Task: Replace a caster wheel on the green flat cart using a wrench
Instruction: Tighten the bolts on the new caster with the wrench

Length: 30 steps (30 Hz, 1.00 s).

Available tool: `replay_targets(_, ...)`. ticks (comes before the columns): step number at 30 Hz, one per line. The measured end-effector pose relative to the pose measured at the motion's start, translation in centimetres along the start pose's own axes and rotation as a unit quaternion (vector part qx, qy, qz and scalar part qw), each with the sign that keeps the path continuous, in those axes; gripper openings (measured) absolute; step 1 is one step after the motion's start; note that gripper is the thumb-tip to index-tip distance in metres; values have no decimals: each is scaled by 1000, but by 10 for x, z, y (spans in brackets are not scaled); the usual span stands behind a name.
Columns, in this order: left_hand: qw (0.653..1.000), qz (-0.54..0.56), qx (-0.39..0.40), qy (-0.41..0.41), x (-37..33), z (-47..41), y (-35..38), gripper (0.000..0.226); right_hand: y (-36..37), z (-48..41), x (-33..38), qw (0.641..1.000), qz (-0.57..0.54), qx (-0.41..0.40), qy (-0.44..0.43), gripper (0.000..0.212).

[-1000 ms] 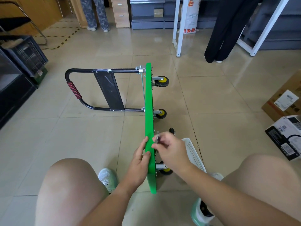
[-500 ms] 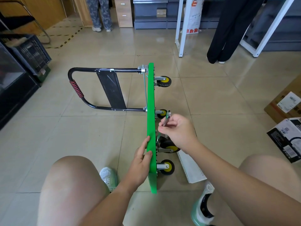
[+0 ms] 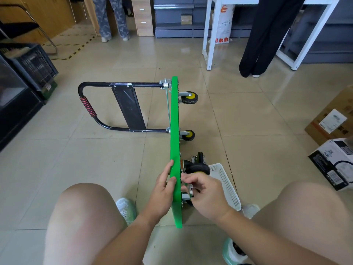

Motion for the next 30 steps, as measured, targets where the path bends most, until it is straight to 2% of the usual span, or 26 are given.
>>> replay_targets(2, 1000, -1, 1, 1, -1, 0, 0, 49, 2, 2, -1, 1000, 20, -10, -6, 47)
replay_targets(6, 1000, -6, 3, -9, 1, 1, 0, 48, 8, -3, 9, 998, 56, -11, -33, 22)
replay_targets(10, 1000, -16, 4, -12, -1, 1, 0, 50, 4, -12, 7, 998, 52, -26, -23, 44)
replay_targets(12, 1000, -19, 1, -12, -1, 1, -1, 50, 3, -15, 5, 998, 59, -19, -20, 44)
replay_targets(15, 1000, -16, 3, -15, -1, 1, -1, 49, 1, -25, 4, 997, 77, 2, 17, 38)
replay_targets(18, 1000, -13, 0, -12, 1, 0, -1, 48, -6, -48, 2, 994, 81, 0, 79, 21)
replay_targets(22, 1000, -20, 4, -18, 2, 0, 0, 47, -11, -90, -5, 987, 60, 4, 152, 28)
replay_targets(26, 999, -28, 2, -21, 2, 0, -3, 48, -11, -106, -14, 981, 50, 21, 184, 26)
replay_targets(30, 999, -36, 7, -24, -1, 4, -1, 49, -11, -108, -21, 980, 21, 36, 194, 34)
Point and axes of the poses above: each hand's wrist, its own z-axis away from the middle knuckle, its own y-axis out of the palm, x = y × z, the point moved 10 cm from there along -z, towards the middle knuckle, and after that the axes turned 11 degrees about x, right-handed, at the moved point
